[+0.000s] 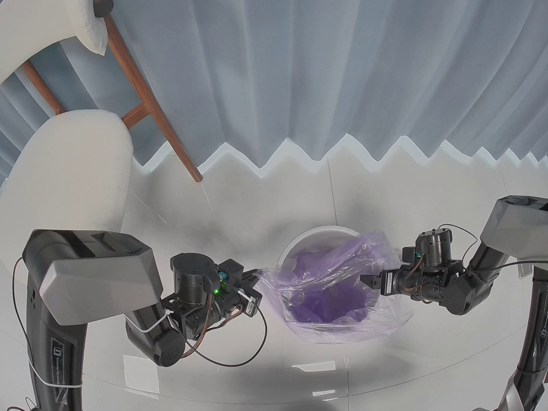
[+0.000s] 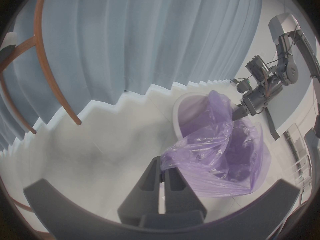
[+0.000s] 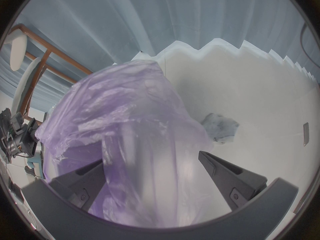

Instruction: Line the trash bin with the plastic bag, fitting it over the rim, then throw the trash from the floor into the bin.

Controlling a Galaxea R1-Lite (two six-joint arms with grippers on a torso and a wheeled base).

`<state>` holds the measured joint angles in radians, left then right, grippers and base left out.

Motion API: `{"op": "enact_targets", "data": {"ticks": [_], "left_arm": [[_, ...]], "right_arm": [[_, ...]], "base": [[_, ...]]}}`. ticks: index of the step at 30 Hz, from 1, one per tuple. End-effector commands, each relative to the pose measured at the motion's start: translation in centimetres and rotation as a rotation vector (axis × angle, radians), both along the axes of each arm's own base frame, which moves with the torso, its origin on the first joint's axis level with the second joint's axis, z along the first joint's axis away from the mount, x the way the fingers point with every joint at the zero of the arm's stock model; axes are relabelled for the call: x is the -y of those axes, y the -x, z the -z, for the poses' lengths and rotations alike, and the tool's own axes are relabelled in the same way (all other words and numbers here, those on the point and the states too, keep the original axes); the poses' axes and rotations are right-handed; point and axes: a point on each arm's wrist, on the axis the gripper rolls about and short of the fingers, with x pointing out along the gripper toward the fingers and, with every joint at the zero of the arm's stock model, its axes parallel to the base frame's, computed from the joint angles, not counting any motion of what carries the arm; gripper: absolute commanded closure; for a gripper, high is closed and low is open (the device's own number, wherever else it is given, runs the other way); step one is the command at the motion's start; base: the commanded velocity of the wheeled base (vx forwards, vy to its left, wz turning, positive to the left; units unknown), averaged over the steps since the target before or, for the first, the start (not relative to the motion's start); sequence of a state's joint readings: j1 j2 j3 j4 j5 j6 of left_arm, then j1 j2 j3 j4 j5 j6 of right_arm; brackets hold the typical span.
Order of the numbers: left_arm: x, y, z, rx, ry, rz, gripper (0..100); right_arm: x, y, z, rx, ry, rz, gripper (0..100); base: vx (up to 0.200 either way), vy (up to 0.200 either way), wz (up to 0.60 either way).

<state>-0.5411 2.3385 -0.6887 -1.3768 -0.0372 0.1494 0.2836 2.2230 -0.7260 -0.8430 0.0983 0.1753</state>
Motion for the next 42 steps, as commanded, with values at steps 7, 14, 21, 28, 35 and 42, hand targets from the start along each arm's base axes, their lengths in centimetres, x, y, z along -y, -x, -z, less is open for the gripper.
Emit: {"op": "enact_targets", "data": {"ticks": [7, 14, 21, 28, 35, 42], "left_arm": [[0.3, -0.2, 0.6, 0.025, 0.009, -0.039, 100], [0.4, -0.3, 1.0, 0.062, 0.022, -0.048, 100], [0.4, -0.2, 0.9, 0.077, 0.027, -0.045, 100], [0.6, -0.2, 0.6, 0.102, 0.047, -0.035, 0], [0.3, 1.4, -3.7, 0.165, 0.106, -0.015, 0], [-2.1, 4.8, -7.5, 0.187, 0.131, -0.024, 0]], "right_arm": [[-1.4, -1.1, 1.6, -0.005, 0.019, -0.001, 100], [-1.7, -0.8, 2.1, -0.017, 0.032, 0.001, 100], [-2.0, -0.7, 2.1, 0.005, 0.041, 0.01, 100], [-2.1, -0.9, 1.9, 0.014, 0.044, 0.021, 100], [-1.7, -0.9, 1.0, 0.028, 0.027, 0.064, 100], [-1.5, -0.8, 0.4, 0.04, 0.011, 0.079, 100]], "base": [[0.0, 0.0, 0.0], [0.0, 0.0, 0.0], [0.0, 0.0, 0.0], [0.0, 0.0, 0.0], [0.0, 0.0, 0.0], [0.0, 0.0, 0.0]]}}
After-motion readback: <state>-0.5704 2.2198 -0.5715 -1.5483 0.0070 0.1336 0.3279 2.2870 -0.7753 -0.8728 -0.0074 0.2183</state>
